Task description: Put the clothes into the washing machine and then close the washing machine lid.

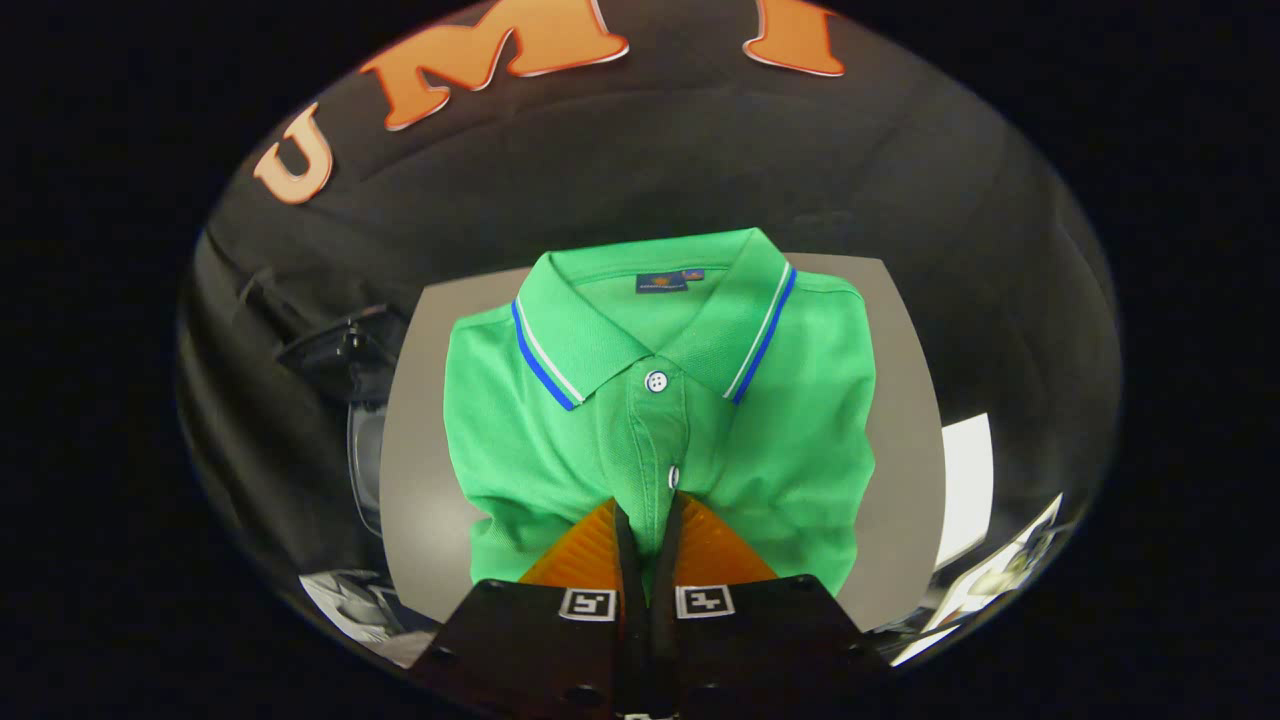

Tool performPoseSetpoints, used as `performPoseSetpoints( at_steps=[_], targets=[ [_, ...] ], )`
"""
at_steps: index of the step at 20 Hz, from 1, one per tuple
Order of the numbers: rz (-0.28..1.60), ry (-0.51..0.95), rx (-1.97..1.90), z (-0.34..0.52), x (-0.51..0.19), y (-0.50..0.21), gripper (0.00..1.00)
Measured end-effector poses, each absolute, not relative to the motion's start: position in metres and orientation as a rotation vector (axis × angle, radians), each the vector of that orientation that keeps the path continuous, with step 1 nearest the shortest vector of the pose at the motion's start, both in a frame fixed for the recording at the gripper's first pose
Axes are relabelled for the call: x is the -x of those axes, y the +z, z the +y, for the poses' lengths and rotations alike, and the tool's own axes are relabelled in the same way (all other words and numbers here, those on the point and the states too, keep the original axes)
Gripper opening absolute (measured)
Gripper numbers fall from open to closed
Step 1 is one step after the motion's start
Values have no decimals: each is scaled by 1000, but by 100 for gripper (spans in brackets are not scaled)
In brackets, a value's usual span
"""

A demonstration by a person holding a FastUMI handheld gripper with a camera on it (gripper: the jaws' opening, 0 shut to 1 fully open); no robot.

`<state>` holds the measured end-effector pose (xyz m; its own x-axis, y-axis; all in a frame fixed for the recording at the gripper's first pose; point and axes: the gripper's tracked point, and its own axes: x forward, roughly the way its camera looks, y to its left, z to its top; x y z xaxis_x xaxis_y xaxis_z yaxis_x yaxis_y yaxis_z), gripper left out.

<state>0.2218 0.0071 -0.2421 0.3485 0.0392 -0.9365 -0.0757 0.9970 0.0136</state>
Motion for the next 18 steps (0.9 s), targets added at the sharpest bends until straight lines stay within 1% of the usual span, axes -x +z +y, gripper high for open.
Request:
performPoseSetpoints(
  at_steps=[2, 4, 6, 8, 10, 13, 18],
  targets=[
    [1091, 103, 25, 7, -223, -245, 8],
    [887, 104, -21, 6, -224, -240, 8],
    [657, 85, -81, 6, -230, -237, 8],
    [494, 38, -126, 10, -238, -234, 8],
    [376, -1, -107, 15, -241, -230, 8],
    [213, 32, -26, 24, -224, -198, 8],
    [77, 99, -53, 42, -171, -128, 8]
  ],
)
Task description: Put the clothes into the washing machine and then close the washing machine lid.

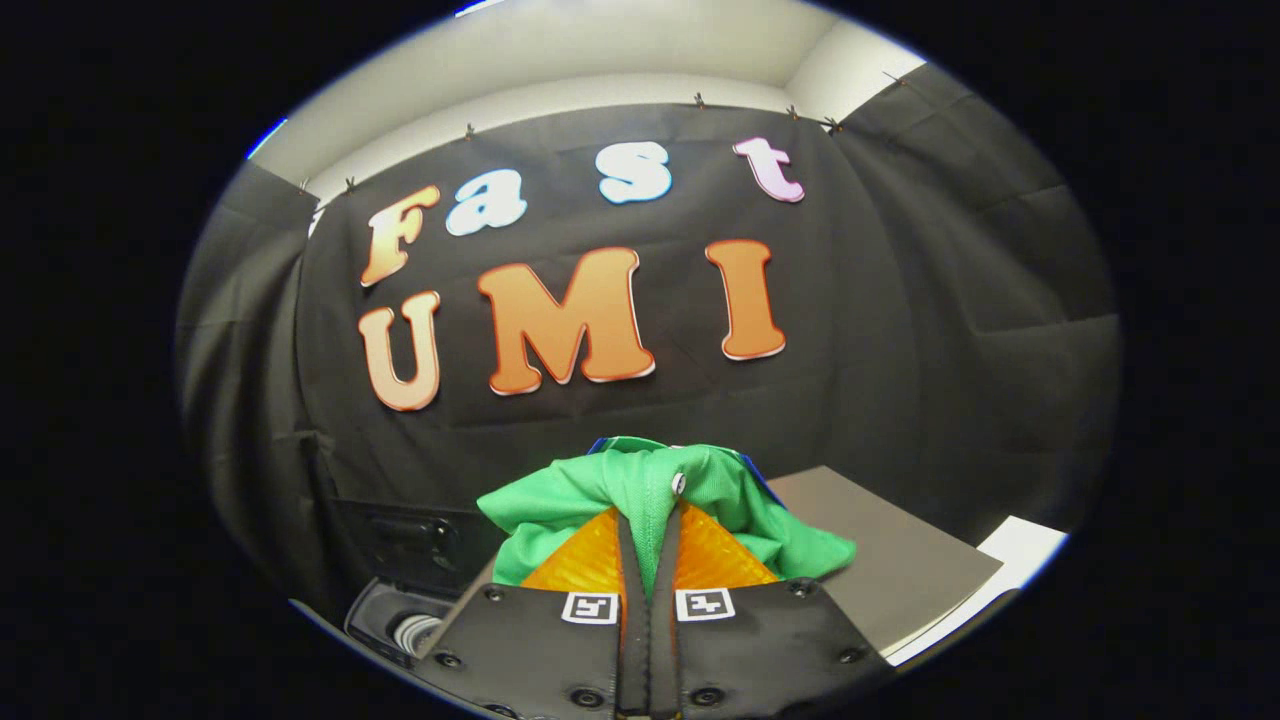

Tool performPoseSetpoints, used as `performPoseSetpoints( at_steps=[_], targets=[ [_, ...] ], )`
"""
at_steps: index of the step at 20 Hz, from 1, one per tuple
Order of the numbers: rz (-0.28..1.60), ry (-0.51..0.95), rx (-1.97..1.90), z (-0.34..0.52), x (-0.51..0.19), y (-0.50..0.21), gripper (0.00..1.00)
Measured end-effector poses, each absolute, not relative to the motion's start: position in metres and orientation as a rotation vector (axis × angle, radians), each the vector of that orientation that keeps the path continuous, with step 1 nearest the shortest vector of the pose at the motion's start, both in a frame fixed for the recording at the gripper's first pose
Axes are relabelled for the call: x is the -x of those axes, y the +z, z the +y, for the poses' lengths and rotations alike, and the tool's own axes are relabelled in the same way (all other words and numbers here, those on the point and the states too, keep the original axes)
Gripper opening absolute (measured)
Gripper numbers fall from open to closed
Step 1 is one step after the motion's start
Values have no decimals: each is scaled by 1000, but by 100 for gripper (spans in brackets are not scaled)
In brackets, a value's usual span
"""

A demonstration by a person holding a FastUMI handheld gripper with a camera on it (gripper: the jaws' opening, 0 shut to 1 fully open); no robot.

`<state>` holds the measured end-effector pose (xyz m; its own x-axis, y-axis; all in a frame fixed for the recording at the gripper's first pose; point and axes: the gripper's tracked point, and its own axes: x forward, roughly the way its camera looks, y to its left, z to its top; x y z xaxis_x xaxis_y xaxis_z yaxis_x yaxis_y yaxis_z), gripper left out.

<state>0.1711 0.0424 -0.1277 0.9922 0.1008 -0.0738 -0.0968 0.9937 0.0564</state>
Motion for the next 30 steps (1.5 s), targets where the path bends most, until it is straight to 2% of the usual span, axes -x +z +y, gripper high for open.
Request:
performPoseSetpoints(
  at_steps=[3, 8, 15, 19, 23, 26, 30],
  targets=[
    [-4, 123, -20, 67, -135, -83, 8],
    [-86, 224, 31, 152, -116, -40, 7],
    [-138, 423, -18, 279, -96, -47, 7],
    [-74, 550, -2, 365, -108, -98, 8],
    [106, 644, 3, 435, -127, -186, 8],
    [224, 641, 43, 455, -140, -257, 8],
    [371, 556, 62, 448, -168, -342, 8]
  ],
)
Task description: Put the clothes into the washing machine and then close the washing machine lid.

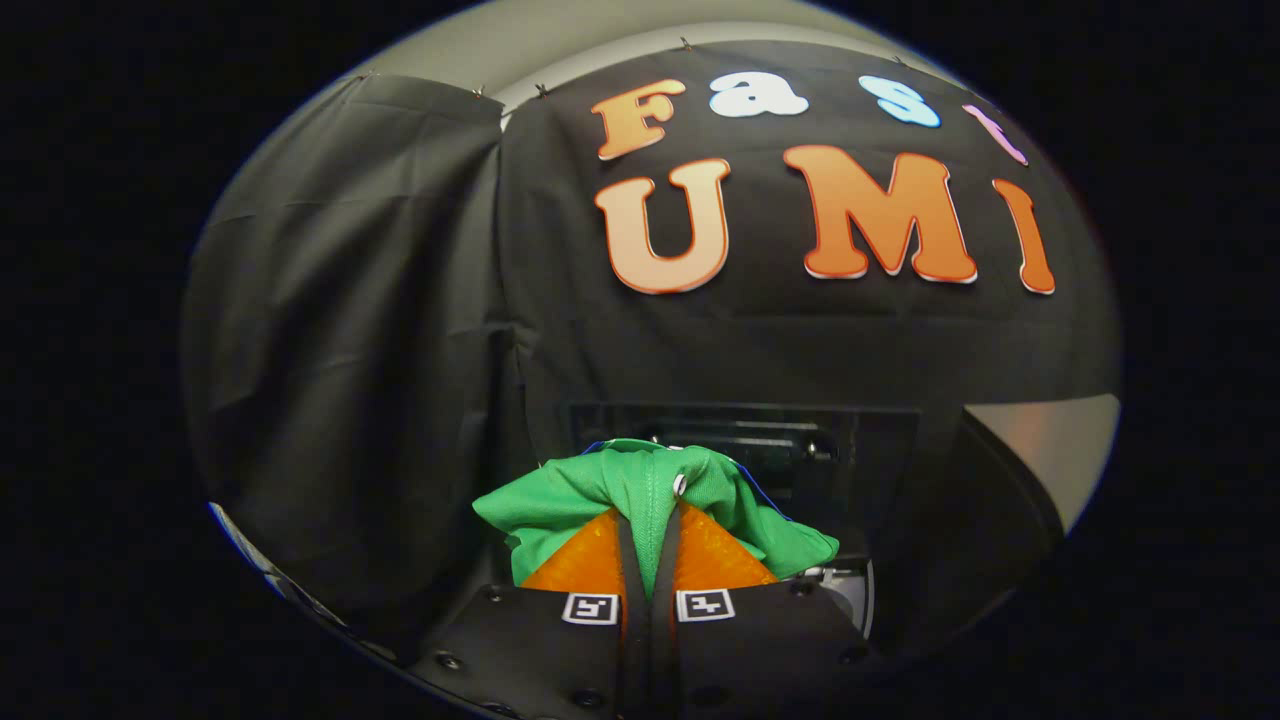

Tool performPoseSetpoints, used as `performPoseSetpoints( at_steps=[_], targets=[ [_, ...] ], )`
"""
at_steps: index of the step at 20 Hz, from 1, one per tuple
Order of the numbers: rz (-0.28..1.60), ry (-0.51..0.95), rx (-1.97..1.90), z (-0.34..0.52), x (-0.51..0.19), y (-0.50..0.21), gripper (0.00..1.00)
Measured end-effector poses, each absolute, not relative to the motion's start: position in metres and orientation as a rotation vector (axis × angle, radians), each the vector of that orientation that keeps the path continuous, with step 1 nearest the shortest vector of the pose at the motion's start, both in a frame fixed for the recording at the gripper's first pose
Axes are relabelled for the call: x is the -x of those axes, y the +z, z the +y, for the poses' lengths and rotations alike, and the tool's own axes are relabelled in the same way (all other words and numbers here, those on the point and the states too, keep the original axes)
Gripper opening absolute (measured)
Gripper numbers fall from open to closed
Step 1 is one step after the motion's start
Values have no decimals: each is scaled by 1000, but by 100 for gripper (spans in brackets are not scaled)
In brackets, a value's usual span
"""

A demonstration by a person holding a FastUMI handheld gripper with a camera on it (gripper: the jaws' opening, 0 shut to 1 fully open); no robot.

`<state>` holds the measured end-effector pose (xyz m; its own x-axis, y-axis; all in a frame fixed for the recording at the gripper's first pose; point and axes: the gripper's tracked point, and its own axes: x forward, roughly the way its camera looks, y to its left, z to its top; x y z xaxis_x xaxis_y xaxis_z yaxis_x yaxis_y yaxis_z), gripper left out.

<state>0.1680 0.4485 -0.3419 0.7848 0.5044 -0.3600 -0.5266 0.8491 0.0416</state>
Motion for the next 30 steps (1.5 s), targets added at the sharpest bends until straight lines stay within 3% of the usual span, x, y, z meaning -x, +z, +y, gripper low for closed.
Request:
performPoseSetpoints(
  at_steps=[6, 10, 22, 28, 30],
  targets=[
    [636, 379, 51, 424, -189, -478, 8],
    [810, 350, 108, 418, -172, -539, 8],
    [863, 354, 70, 420, -177, -542, 10],
    [893, 358, 80, 422, -176, -540, 100],
    [881, 364, 82, 423, -177, -534, 99]
  ],
)
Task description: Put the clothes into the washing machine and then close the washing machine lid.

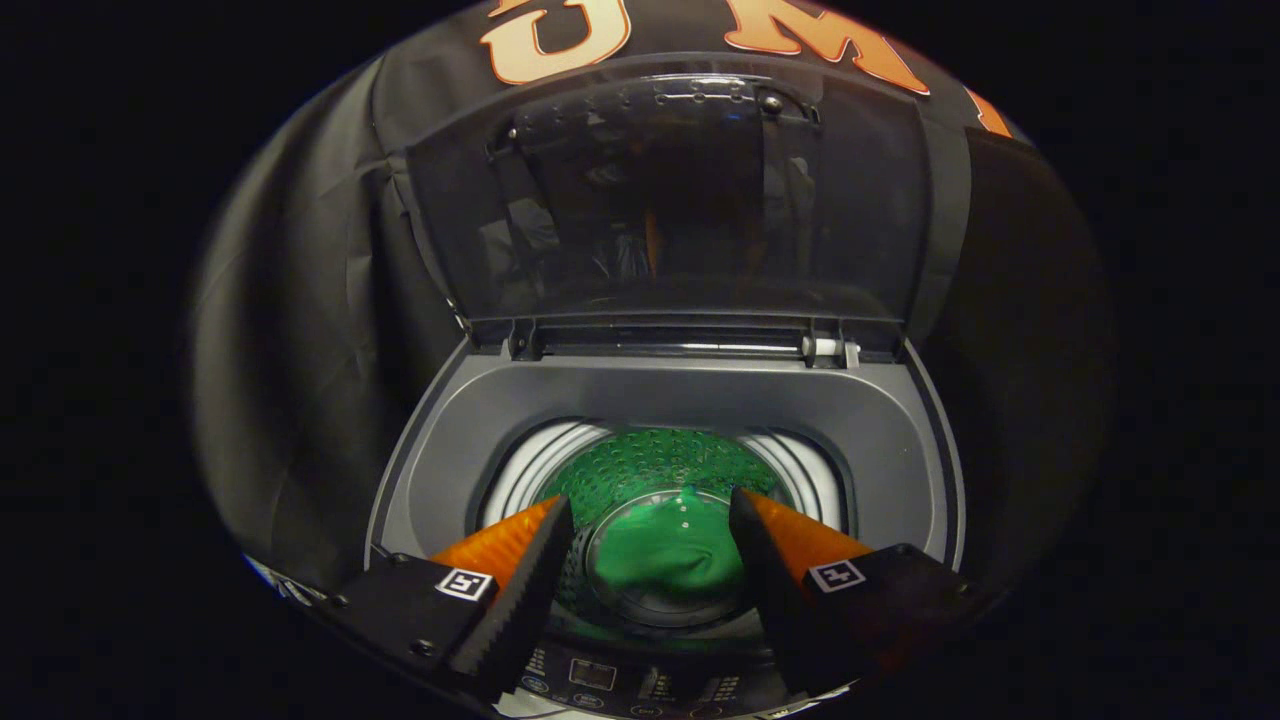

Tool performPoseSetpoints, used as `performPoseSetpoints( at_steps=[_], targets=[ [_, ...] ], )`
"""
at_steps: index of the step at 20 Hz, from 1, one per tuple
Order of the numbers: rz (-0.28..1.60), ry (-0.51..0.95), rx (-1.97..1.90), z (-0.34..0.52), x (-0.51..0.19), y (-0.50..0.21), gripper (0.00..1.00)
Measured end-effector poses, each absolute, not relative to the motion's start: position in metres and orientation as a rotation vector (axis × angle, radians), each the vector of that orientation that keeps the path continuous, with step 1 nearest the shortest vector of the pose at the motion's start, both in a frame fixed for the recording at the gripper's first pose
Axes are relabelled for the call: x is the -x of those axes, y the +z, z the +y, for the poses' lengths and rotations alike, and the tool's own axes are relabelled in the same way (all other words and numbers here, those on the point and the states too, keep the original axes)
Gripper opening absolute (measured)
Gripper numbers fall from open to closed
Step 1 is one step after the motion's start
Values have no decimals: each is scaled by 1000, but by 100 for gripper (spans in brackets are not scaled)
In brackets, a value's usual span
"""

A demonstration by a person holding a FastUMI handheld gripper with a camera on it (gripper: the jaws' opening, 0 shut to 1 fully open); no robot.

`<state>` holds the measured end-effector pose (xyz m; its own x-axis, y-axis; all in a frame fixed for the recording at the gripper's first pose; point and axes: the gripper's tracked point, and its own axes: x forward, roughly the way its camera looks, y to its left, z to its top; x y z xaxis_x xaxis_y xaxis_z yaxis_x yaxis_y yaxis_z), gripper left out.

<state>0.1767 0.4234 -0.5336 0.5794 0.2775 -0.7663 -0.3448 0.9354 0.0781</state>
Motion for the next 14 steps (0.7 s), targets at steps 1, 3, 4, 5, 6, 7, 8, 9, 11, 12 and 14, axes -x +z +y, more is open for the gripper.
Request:
performPoseSetpoints(
  at_steps=[1, 3, 4, 5, 6, 7, 8, 9, 11, 12, 14],
  targets=[
    [874, 366, 83, 424, -178, -531, 99],
    [854, 365, 86, 425, -180, -525, 99],
    [847, 366, 84, 426, -180, -521, 99],
    [838, 370, 81, 427, -179, -518, 99],
    [827, 374, 79, 428, -179, -513, 99],
    [819, 376, 79, 428, -179, -509, 99],
    [810, 376, 80, 428, -179, -504, 99],
    [805, 374, 83, 427, -178, -500, 99],
    [773, 384, 71, 429, -178, -482, 99],
    [726, 403, 58, 432, -180, -463, 99],
    [600, 420, 41, 433, -193, -417, 99]
  ],
)
